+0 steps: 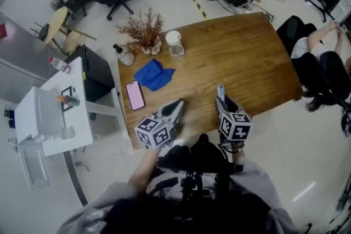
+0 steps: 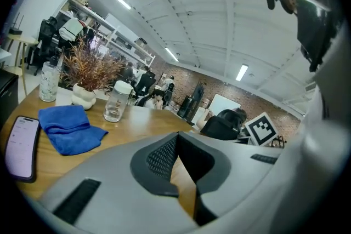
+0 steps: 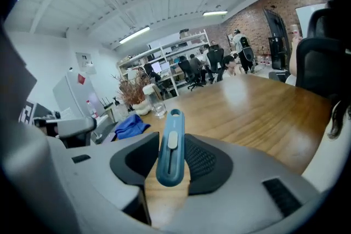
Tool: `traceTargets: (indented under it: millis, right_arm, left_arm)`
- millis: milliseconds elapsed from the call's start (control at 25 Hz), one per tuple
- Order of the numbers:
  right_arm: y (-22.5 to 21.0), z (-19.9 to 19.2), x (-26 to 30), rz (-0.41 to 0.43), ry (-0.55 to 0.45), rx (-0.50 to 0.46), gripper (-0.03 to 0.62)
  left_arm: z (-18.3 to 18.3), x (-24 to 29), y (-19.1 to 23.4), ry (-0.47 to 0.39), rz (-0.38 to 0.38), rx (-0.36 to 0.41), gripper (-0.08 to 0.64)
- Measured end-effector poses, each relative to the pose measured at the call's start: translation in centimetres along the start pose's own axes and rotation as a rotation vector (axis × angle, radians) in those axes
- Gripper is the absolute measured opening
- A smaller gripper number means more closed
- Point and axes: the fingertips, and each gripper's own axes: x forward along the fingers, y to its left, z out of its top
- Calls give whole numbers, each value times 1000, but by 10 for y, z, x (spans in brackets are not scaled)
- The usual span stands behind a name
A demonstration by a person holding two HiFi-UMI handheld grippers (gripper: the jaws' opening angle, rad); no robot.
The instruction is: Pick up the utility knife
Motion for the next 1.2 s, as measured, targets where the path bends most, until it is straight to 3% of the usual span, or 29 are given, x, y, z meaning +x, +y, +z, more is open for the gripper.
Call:
traceTargets:
  millis: [240, 480, 640, 920, 1200]
  right_arm:
    - [24, 26, -35, 56, -90, 21, 160]
    - [28, 25, -54, 40, -106, 3, 160]
    - [26, 23, -60, 28, -110, 14, 160]
    - [25, 19, -66, 14, -107, 21, 160]
    - [20, 16, -64, 1, -95, 14, 160]
  left_arm:
    - [6, 9, -16, -18, -76, 5, 6]
    - [6, 22, -46, -7, -201, 41, 6]
    - [2, 29, -55, 12, -231, 50, 6]
    - [-11, 34, -62, 90, -240, 115, 5]
    - [-3, 43, -52, 39, -181, 97, 6]
